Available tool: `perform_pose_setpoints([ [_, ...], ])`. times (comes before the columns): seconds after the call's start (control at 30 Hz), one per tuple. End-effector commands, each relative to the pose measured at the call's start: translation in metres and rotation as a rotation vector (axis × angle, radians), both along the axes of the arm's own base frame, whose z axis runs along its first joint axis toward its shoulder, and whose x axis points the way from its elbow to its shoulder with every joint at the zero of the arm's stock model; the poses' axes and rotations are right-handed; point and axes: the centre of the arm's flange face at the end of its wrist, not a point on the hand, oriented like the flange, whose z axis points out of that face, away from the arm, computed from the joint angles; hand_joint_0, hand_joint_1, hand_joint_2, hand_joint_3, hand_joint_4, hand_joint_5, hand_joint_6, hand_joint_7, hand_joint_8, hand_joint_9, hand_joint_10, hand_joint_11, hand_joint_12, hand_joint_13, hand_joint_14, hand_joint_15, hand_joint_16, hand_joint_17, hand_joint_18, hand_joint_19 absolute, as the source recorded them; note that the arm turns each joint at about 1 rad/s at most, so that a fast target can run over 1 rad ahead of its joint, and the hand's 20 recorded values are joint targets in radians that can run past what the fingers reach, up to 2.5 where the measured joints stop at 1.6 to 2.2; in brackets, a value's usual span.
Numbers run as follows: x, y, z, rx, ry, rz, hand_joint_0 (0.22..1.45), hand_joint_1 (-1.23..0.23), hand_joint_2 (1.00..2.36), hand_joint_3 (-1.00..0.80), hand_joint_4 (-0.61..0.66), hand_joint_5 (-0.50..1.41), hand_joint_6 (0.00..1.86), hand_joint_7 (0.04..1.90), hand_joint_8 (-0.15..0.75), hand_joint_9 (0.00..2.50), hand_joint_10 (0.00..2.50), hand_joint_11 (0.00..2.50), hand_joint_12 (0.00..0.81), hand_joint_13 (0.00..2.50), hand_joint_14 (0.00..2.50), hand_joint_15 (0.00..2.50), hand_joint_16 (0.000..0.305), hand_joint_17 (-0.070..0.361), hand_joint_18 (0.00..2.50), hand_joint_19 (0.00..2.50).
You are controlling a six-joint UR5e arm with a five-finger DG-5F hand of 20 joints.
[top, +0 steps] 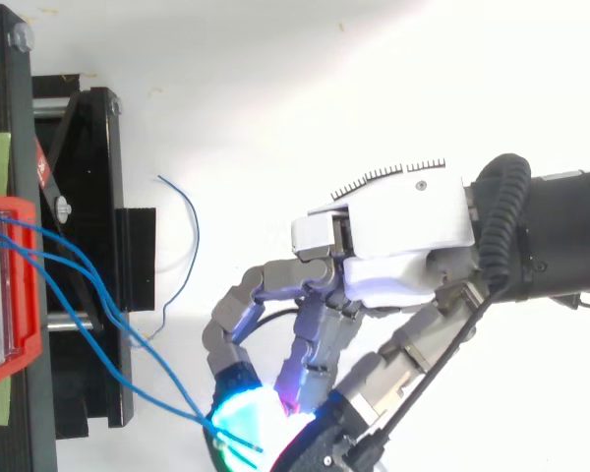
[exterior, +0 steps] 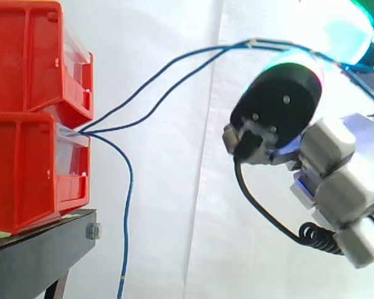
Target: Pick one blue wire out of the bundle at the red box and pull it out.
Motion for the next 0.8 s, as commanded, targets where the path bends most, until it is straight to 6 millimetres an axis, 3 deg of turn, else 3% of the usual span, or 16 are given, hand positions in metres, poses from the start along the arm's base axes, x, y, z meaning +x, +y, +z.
perform_pose_setpoints([
  [0.0, 0.0000, 0.0036, 0.0005, 0.078, 0.008, 0.032, 0.61, -0.96, 1.00, -0.11, -0.29, -0.04, 0.89, 0.97, 0.247, 1.13, 0.00, 0.05, 0.419, 0.96, 0.01, 0.27, 0.056, 0.125, 0.91, 0.27],
  [0.43, -0.0001, 0.0074, 0.0012, 0.151, 0.018, 0.058, 0.59, -0.96, 1.00, -0.15, -0.24, -0.04, 0.86, 0.93, 0.244, 1.13, 0.00, 0.00, 0.411, 0.93, 0.01, 0.22, 0.056, 0.127, 0.90, 0.25],
  [0.53, -0.0002, 0.0084, 0.0011, 0.160, 0.022, 0.056, 0.59, -0.93, 1.01, -0.18, -0.18, -0.05, 0.86, 0.97, 0.251, 1.13, 0.00, 0.02, 0.411, 0.92, 0.01, 0.24, 0.055, 0.124, 0.88, 0.26],
  [0.6, -0.0004, 0.0073, 0.0009, 0.159, 0.023, 0.054, 0.57, -0.86, 1.01, -0.25, -0.07, -0.07, 0.87, 0.99, 0.291, 1.12, 0.00, 0.13, 0.413, 0.91, 0.01, 0.26, 0.053, 0.120, 0.85, 0.29],
  [0.77, -0.0003, 0.0070, 0.0009, 0.157, 0.022, 0.052, 0.55, -0.72, 1.01, -0.38, 0.02, -0.09, 0.86, 1.01, 0.311, 1.09, 0.00, 0.20, 0.391, 0.86, 0.01, 0.30, 0.046, 0.104, 0.77, 0.35],
])
